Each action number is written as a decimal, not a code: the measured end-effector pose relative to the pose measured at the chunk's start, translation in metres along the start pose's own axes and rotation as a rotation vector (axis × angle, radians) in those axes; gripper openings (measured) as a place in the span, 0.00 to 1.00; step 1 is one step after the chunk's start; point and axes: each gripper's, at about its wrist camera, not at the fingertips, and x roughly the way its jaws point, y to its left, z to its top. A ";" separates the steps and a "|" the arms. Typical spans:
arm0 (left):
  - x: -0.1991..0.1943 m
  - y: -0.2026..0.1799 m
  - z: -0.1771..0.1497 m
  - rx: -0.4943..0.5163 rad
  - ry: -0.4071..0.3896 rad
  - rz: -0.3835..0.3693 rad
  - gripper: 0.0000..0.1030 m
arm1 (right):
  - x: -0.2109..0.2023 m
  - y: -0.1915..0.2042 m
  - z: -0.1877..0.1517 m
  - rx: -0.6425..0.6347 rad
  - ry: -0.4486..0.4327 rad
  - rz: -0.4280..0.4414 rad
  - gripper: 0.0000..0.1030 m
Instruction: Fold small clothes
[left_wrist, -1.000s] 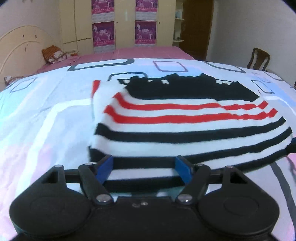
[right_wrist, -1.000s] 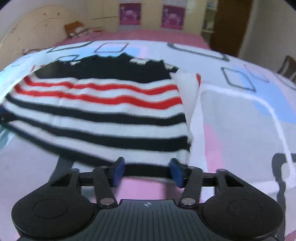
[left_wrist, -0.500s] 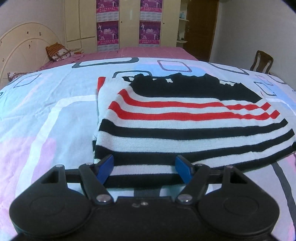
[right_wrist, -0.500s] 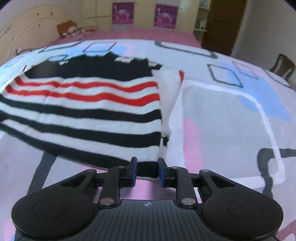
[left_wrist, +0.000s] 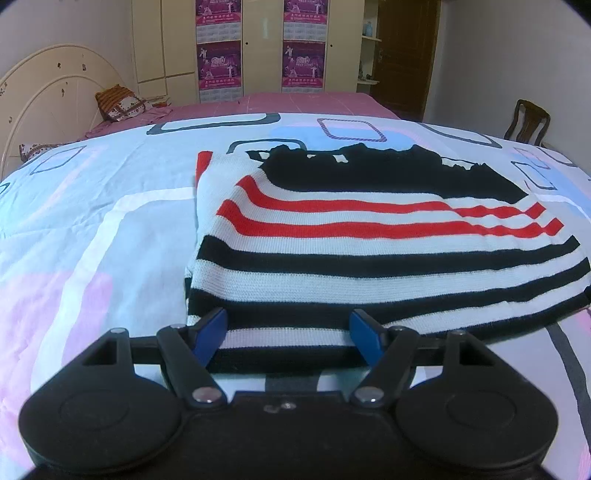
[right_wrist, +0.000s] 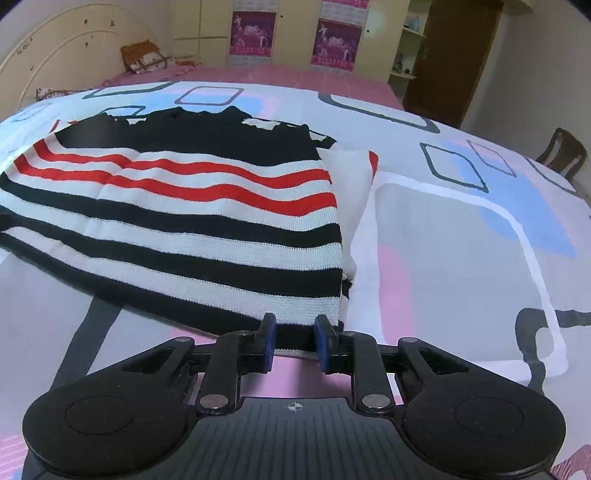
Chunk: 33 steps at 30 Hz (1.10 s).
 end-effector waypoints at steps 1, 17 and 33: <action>0.000 0.000 0.000 0.000 -0.001 0.000 0.71 | -0.001 -0.001 -0.001 0.001 0.001 0.002 0.22; -0.043 0.055 -0.032 -0.459 -0.040 -0.100 0.55 | -0.033 -0.023 0.002 0.170 -0.081 0.109 0.23; 0.032 0.075 -0.028 -0.949 -0.191 -0.171 0.25 | 0.021 0.044 0.087 0.223 -0.089 0.307 0.00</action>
